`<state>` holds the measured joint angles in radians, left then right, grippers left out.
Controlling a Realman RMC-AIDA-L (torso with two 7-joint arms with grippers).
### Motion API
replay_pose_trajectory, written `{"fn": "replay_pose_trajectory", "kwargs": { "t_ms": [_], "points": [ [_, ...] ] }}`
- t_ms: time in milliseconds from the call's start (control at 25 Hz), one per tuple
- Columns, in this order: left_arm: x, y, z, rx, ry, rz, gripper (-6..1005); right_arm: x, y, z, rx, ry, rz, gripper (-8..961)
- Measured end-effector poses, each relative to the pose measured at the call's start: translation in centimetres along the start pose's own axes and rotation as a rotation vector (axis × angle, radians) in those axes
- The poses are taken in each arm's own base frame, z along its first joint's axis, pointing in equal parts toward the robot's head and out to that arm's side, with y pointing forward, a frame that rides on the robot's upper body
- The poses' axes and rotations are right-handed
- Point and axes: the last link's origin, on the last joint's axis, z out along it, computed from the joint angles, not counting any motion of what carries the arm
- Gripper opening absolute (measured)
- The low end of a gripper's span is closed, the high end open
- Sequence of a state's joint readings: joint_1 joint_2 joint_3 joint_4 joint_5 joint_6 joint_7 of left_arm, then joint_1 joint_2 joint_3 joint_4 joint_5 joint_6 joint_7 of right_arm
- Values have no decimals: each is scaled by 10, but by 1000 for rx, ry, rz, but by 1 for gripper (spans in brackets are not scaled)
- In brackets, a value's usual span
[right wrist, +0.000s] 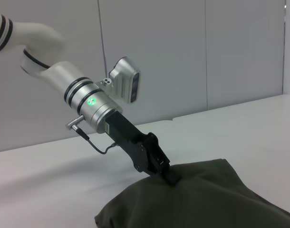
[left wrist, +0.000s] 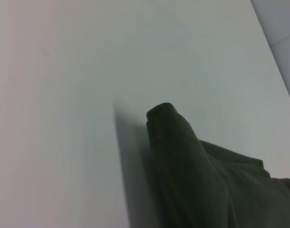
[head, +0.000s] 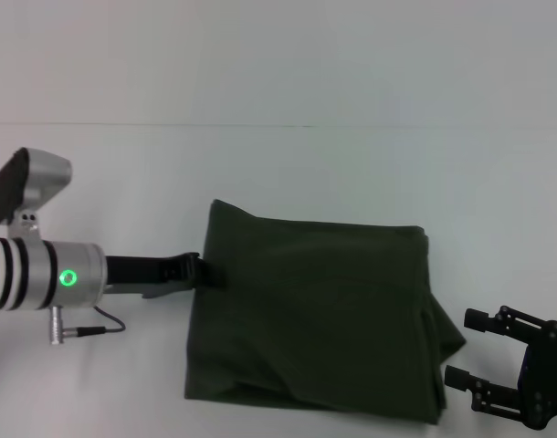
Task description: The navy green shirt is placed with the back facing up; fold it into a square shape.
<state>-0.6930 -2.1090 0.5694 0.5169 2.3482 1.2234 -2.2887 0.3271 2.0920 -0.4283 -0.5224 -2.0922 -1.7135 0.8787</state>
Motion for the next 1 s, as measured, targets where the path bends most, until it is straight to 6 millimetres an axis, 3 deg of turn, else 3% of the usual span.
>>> {"fn": "replay_pose_trajectory", "kwargs": {
  "t_ms": [240, 600, 1000],
  "points": [
    [8, -12, -16, 26, 62, -23, 51, -1, -1, 3, -1, -6, 2, 806],
    [2, -20, -19, 31, 95, -49, 53, -3, -2, 6, -10, -12, 1, 806],
    [-2, -26, -51, -57, 222, 23, 279, -4, -2, 8, -8, -19, -6, 806]
  ]
}}
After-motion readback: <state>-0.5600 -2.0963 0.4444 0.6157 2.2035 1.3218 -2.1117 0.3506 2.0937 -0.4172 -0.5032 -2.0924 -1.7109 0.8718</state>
